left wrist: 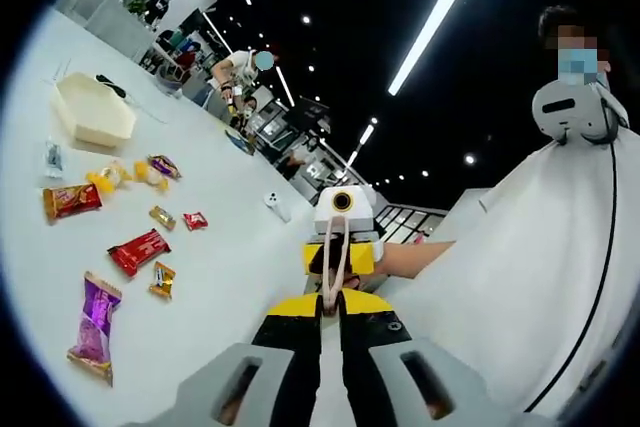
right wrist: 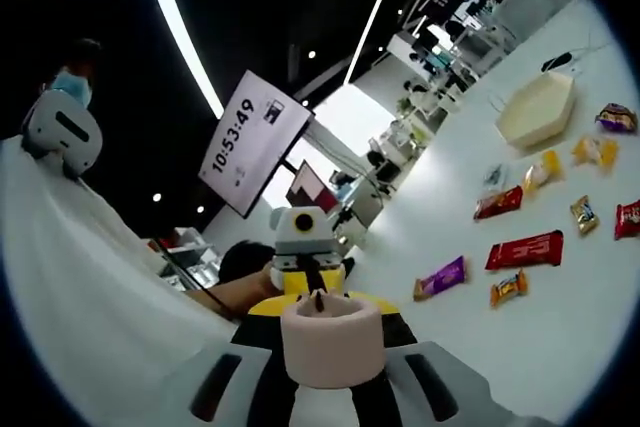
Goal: Place the target food into the container with the food tongs after gripping and lifting it, then release it inside without dropping or visibly crushing the food.
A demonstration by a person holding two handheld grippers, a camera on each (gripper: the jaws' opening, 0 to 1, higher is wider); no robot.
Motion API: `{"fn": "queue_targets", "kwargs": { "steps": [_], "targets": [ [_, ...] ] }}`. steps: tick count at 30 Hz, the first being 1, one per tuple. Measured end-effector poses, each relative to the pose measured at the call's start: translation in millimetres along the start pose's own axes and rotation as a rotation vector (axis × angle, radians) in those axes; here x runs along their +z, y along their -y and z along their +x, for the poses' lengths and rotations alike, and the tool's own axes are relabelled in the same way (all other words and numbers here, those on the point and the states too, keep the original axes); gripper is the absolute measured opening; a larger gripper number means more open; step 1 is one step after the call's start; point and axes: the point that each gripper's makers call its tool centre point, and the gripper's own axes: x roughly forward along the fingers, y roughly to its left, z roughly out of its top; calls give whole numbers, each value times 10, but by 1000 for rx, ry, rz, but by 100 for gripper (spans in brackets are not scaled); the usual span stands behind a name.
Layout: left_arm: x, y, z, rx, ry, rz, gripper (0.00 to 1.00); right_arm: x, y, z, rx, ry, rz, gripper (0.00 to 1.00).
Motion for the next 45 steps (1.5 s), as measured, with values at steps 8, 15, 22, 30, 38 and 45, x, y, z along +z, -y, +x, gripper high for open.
{"fn": "queue_targets", "kwargs": {
  "steps": [8, 15, 22, 30, 38, 45],
  "targets": [
    [10, 8, 48, -4, -6, -6, 2, -17, -15, -4, -4, 10, -1, 15],
    [5, 12, 71, -11, -18, -15, 2, -59, -23, 6, -12, 4, -14, 15],
    [7, 21, 110, -16, -12, -12, 3, -52, -19, 16, -11, 1, -26, 14],
    [-18, 38, 135, -19, -8, -11, 3, -114, -27, 27, -9, -34, -39, 14],
    [-38, 56, 138, -23, 7, -21, 3, -117, -43, 36, -9, -29, -42, 13],
    [-31, 68, 128, -27, -2, -13, 2, -103, -50, 53, -7, -24, -40, 14]
  ]
}}
